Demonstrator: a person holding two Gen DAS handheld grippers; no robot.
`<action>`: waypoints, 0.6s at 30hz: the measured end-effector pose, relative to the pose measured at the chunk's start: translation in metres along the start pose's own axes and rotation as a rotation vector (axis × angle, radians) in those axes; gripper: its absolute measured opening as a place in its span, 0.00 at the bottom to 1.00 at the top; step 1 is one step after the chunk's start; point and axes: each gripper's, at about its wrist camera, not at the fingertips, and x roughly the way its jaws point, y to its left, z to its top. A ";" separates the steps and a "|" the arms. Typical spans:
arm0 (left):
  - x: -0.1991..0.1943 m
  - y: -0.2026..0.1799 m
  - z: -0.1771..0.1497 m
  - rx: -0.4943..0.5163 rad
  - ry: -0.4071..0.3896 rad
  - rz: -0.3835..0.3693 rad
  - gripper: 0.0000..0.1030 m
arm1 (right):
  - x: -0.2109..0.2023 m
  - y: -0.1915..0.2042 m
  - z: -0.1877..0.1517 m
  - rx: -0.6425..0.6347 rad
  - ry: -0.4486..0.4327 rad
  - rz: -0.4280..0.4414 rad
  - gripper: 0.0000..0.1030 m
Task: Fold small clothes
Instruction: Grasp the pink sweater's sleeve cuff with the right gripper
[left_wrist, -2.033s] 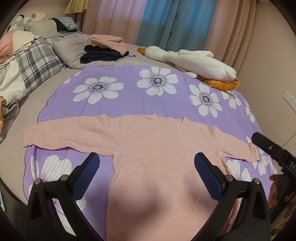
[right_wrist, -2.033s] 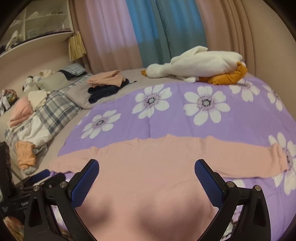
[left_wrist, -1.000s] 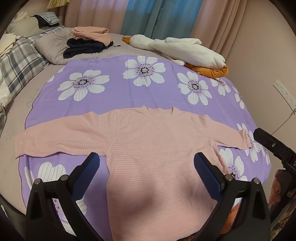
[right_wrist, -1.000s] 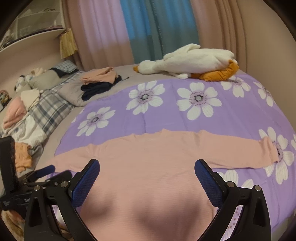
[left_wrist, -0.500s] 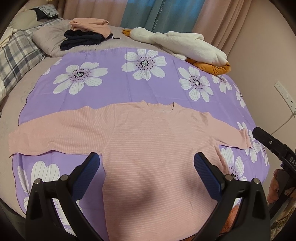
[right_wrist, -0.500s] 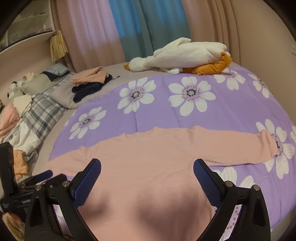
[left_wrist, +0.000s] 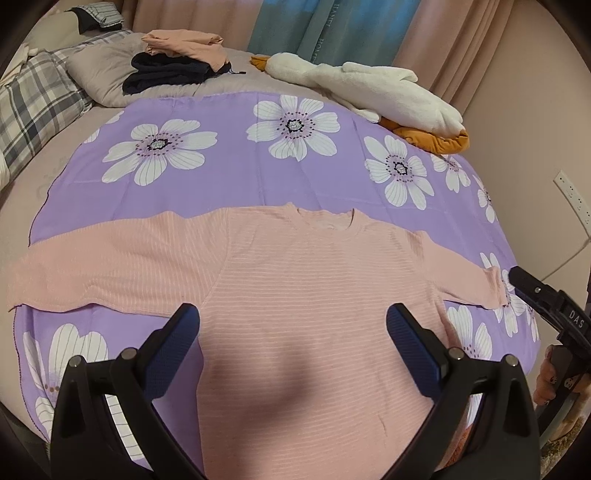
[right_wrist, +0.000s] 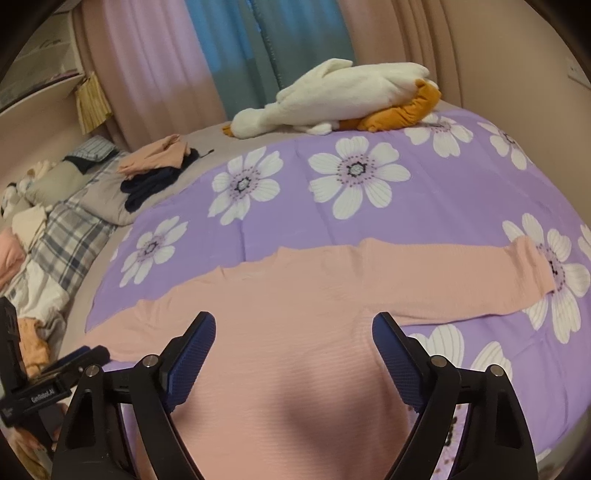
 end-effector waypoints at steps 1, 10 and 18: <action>0.002 0.000 0.000 -0.002 0.002 0.004 0.97 | 0.000 -0.006 0.001 0.014 -0.003 0.004 0.82; 0.039 0.018 -0.010 -0.063 0.069 0.028 0.77 | 0.012 -0.154 0.013 0.353 0.004 -0.089 0.58; 0.075 0.020 -0.022 -0.077 0.148 0.039 0.52 | 0.042 -0.289 0.002 0.650 0.061 -0.301 0.47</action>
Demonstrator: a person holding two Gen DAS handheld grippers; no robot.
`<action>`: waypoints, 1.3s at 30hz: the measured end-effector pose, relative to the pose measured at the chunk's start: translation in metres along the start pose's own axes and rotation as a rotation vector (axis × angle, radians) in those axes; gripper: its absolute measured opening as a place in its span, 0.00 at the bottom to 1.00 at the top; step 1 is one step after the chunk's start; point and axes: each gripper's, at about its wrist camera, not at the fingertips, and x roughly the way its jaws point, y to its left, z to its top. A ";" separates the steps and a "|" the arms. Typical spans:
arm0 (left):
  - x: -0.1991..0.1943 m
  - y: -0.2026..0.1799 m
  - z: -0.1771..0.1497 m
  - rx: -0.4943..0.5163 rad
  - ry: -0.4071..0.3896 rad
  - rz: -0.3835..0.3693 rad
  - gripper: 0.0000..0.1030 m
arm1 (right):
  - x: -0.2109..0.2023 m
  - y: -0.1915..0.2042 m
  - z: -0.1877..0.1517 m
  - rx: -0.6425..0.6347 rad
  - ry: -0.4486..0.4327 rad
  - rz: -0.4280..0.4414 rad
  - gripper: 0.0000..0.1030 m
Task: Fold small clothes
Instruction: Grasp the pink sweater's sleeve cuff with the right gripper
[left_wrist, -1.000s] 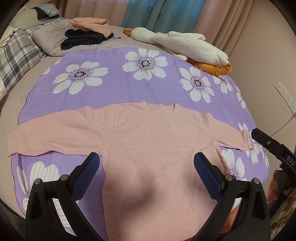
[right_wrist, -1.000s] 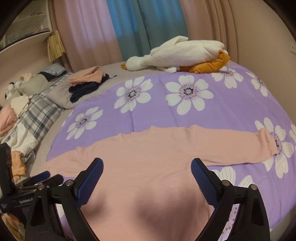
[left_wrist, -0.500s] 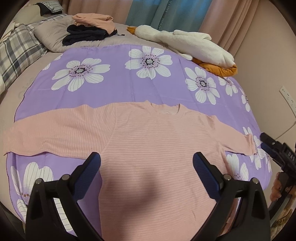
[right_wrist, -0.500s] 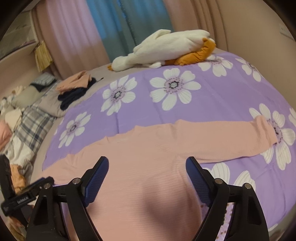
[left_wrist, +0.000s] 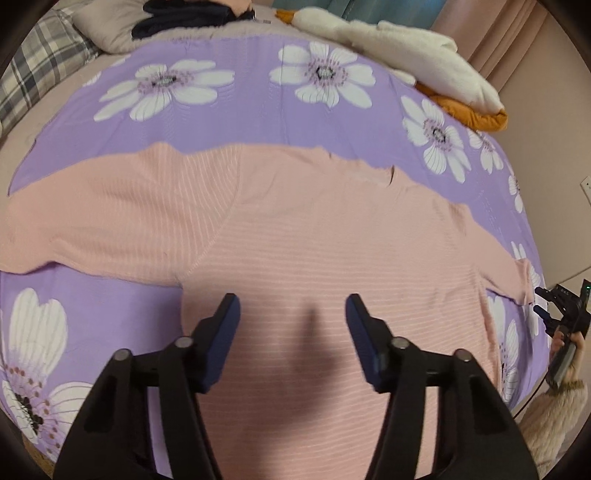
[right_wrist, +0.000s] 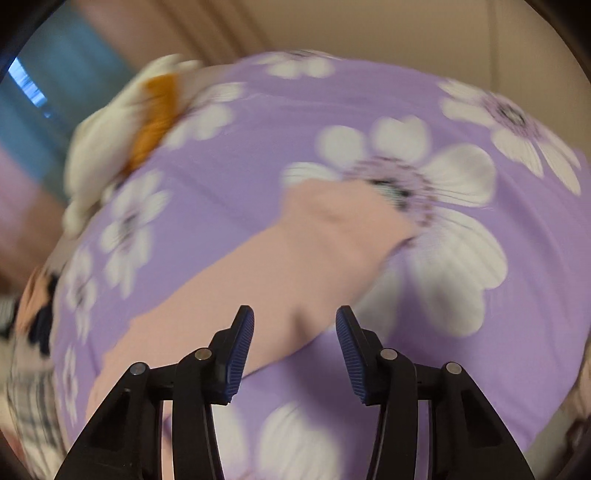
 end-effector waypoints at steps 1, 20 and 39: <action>0.004 0.000 -0.001 -0.003 0.012 -0.005 0.49 | 0.006 -0.005 0.006 0.024 0.002 -0.012 0.47; 0.011 0.009 -0.001 -0.034 0.037 0.023 0.49 | -0.005 -0.025 0.043 0.189 -0.167 0.020 0.06; -0.023 0.031 -0.004 -0.082 -0.026 0.011 0.49 | -0.092 0.162 0.017 -0.366 -0.360 0.093 0.06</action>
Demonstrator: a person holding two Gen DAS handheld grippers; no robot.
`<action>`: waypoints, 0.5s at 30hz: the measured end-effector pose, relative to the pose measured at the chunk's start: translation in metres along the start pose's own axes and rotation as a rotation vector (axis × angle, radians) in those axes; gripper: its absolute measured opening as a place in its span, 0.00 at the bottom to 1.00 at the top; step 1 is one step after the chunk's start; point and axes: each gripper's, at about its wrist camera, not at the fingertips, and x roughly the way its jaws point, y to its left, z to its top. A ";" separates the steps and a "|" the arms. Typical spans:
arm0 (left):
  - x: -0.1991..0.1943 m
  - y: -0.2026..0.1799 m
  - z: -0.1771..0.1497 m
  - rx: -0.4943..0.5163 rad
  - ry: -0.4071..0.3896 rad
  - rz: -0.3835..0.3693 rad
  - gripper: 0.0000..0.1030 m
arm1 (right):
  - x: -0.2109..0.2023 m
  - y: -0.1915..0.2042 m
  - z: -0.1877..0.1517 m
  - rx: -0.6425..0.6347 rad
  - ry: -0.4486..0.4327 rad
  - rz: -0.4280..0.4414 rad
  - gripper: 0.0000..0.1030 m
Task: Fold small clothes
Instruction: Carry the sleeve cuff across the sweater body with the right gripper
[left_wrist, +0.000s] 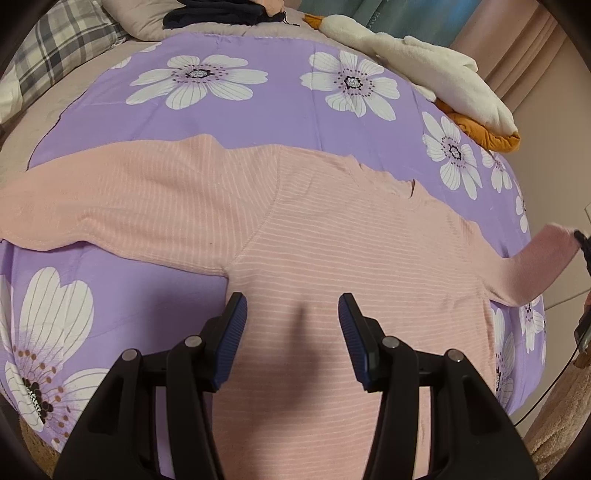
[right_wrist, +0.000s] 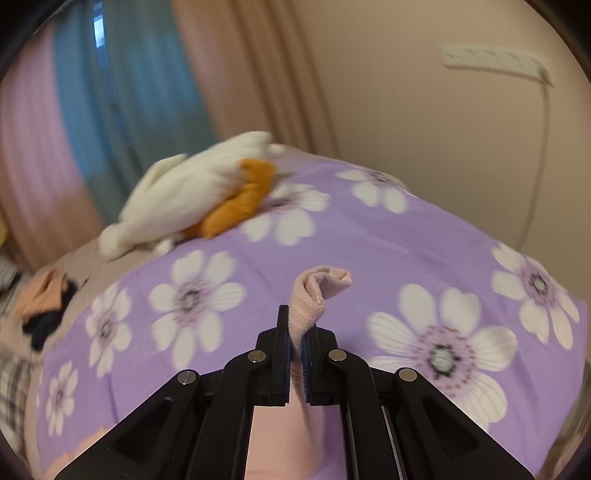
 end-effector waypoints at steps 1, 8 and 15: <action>-0.002 0.001 0.000 -0.003 -0.003 -0.004 0.49 | 0.000 0.010 -0.001 -0.020 0.004 0.019 0.06; -0.009 0.005 -0.001 -0.017 -0.019 -0.009 0.49 | -0.003 0.082 -0.021 -0.170 0.044 0.115 0.06; -0.015 0.012 -0.002 -0.029 -0.026 -0.017 0.49 | -0.001 0.141 -0.057 -0.257 0.128 0.214 0.06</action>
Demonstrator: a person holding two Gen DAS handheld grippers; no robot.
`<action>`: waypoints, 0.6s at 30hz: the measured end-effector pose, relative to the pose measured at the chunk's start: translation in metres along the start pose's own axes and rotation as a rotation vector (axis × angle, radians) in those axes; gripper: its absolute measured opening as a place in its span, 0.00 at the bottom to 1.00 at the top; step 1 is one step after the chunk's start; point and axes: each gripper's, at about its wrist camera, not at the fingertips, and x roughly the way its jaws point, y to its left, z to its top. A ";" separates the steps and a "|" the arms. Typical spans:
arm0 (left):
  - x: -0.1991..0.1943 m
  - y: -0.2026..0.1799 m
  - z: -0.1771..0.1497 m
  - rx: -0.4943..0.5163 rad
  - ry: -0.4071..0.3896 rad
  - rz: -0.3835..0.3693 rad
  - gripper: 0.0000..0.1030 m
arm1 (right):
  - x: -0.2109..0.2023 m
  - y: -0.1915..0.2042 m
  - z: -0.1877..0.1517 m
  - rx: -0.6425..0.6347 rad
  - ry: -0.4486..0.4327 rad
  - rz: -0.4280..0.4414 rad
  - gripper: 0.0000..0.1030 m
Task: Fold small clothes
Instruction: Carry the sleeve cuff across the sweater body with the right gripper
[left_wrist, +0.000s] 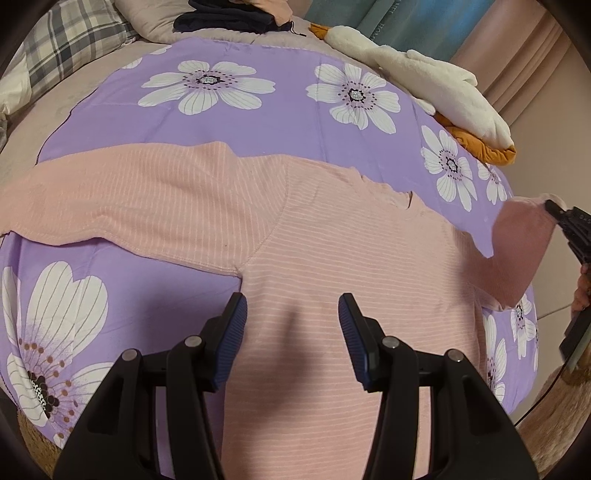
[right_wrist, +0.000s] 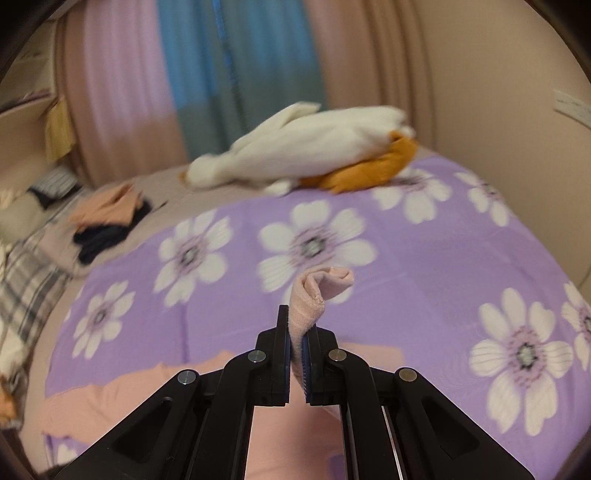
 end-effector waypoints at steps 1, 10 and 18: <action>0.000 0.001 0.000 -0.002 -0.001 0.001 0.49 | 0.002 0.008 -0.003 -0.011 0.010 0.012 0.06; -0.005 0.009 -0.002 -0.016 -0.001 0.002 0.49 | 0.031 0.093 -0.048 -0.167 0.132 0.101 0.06; -0.007 0.016 -0.005 -0.021 0.005 0.003 0.51 | 0.053 0.130 -0.090 -0.210 0.271 0.192 0.06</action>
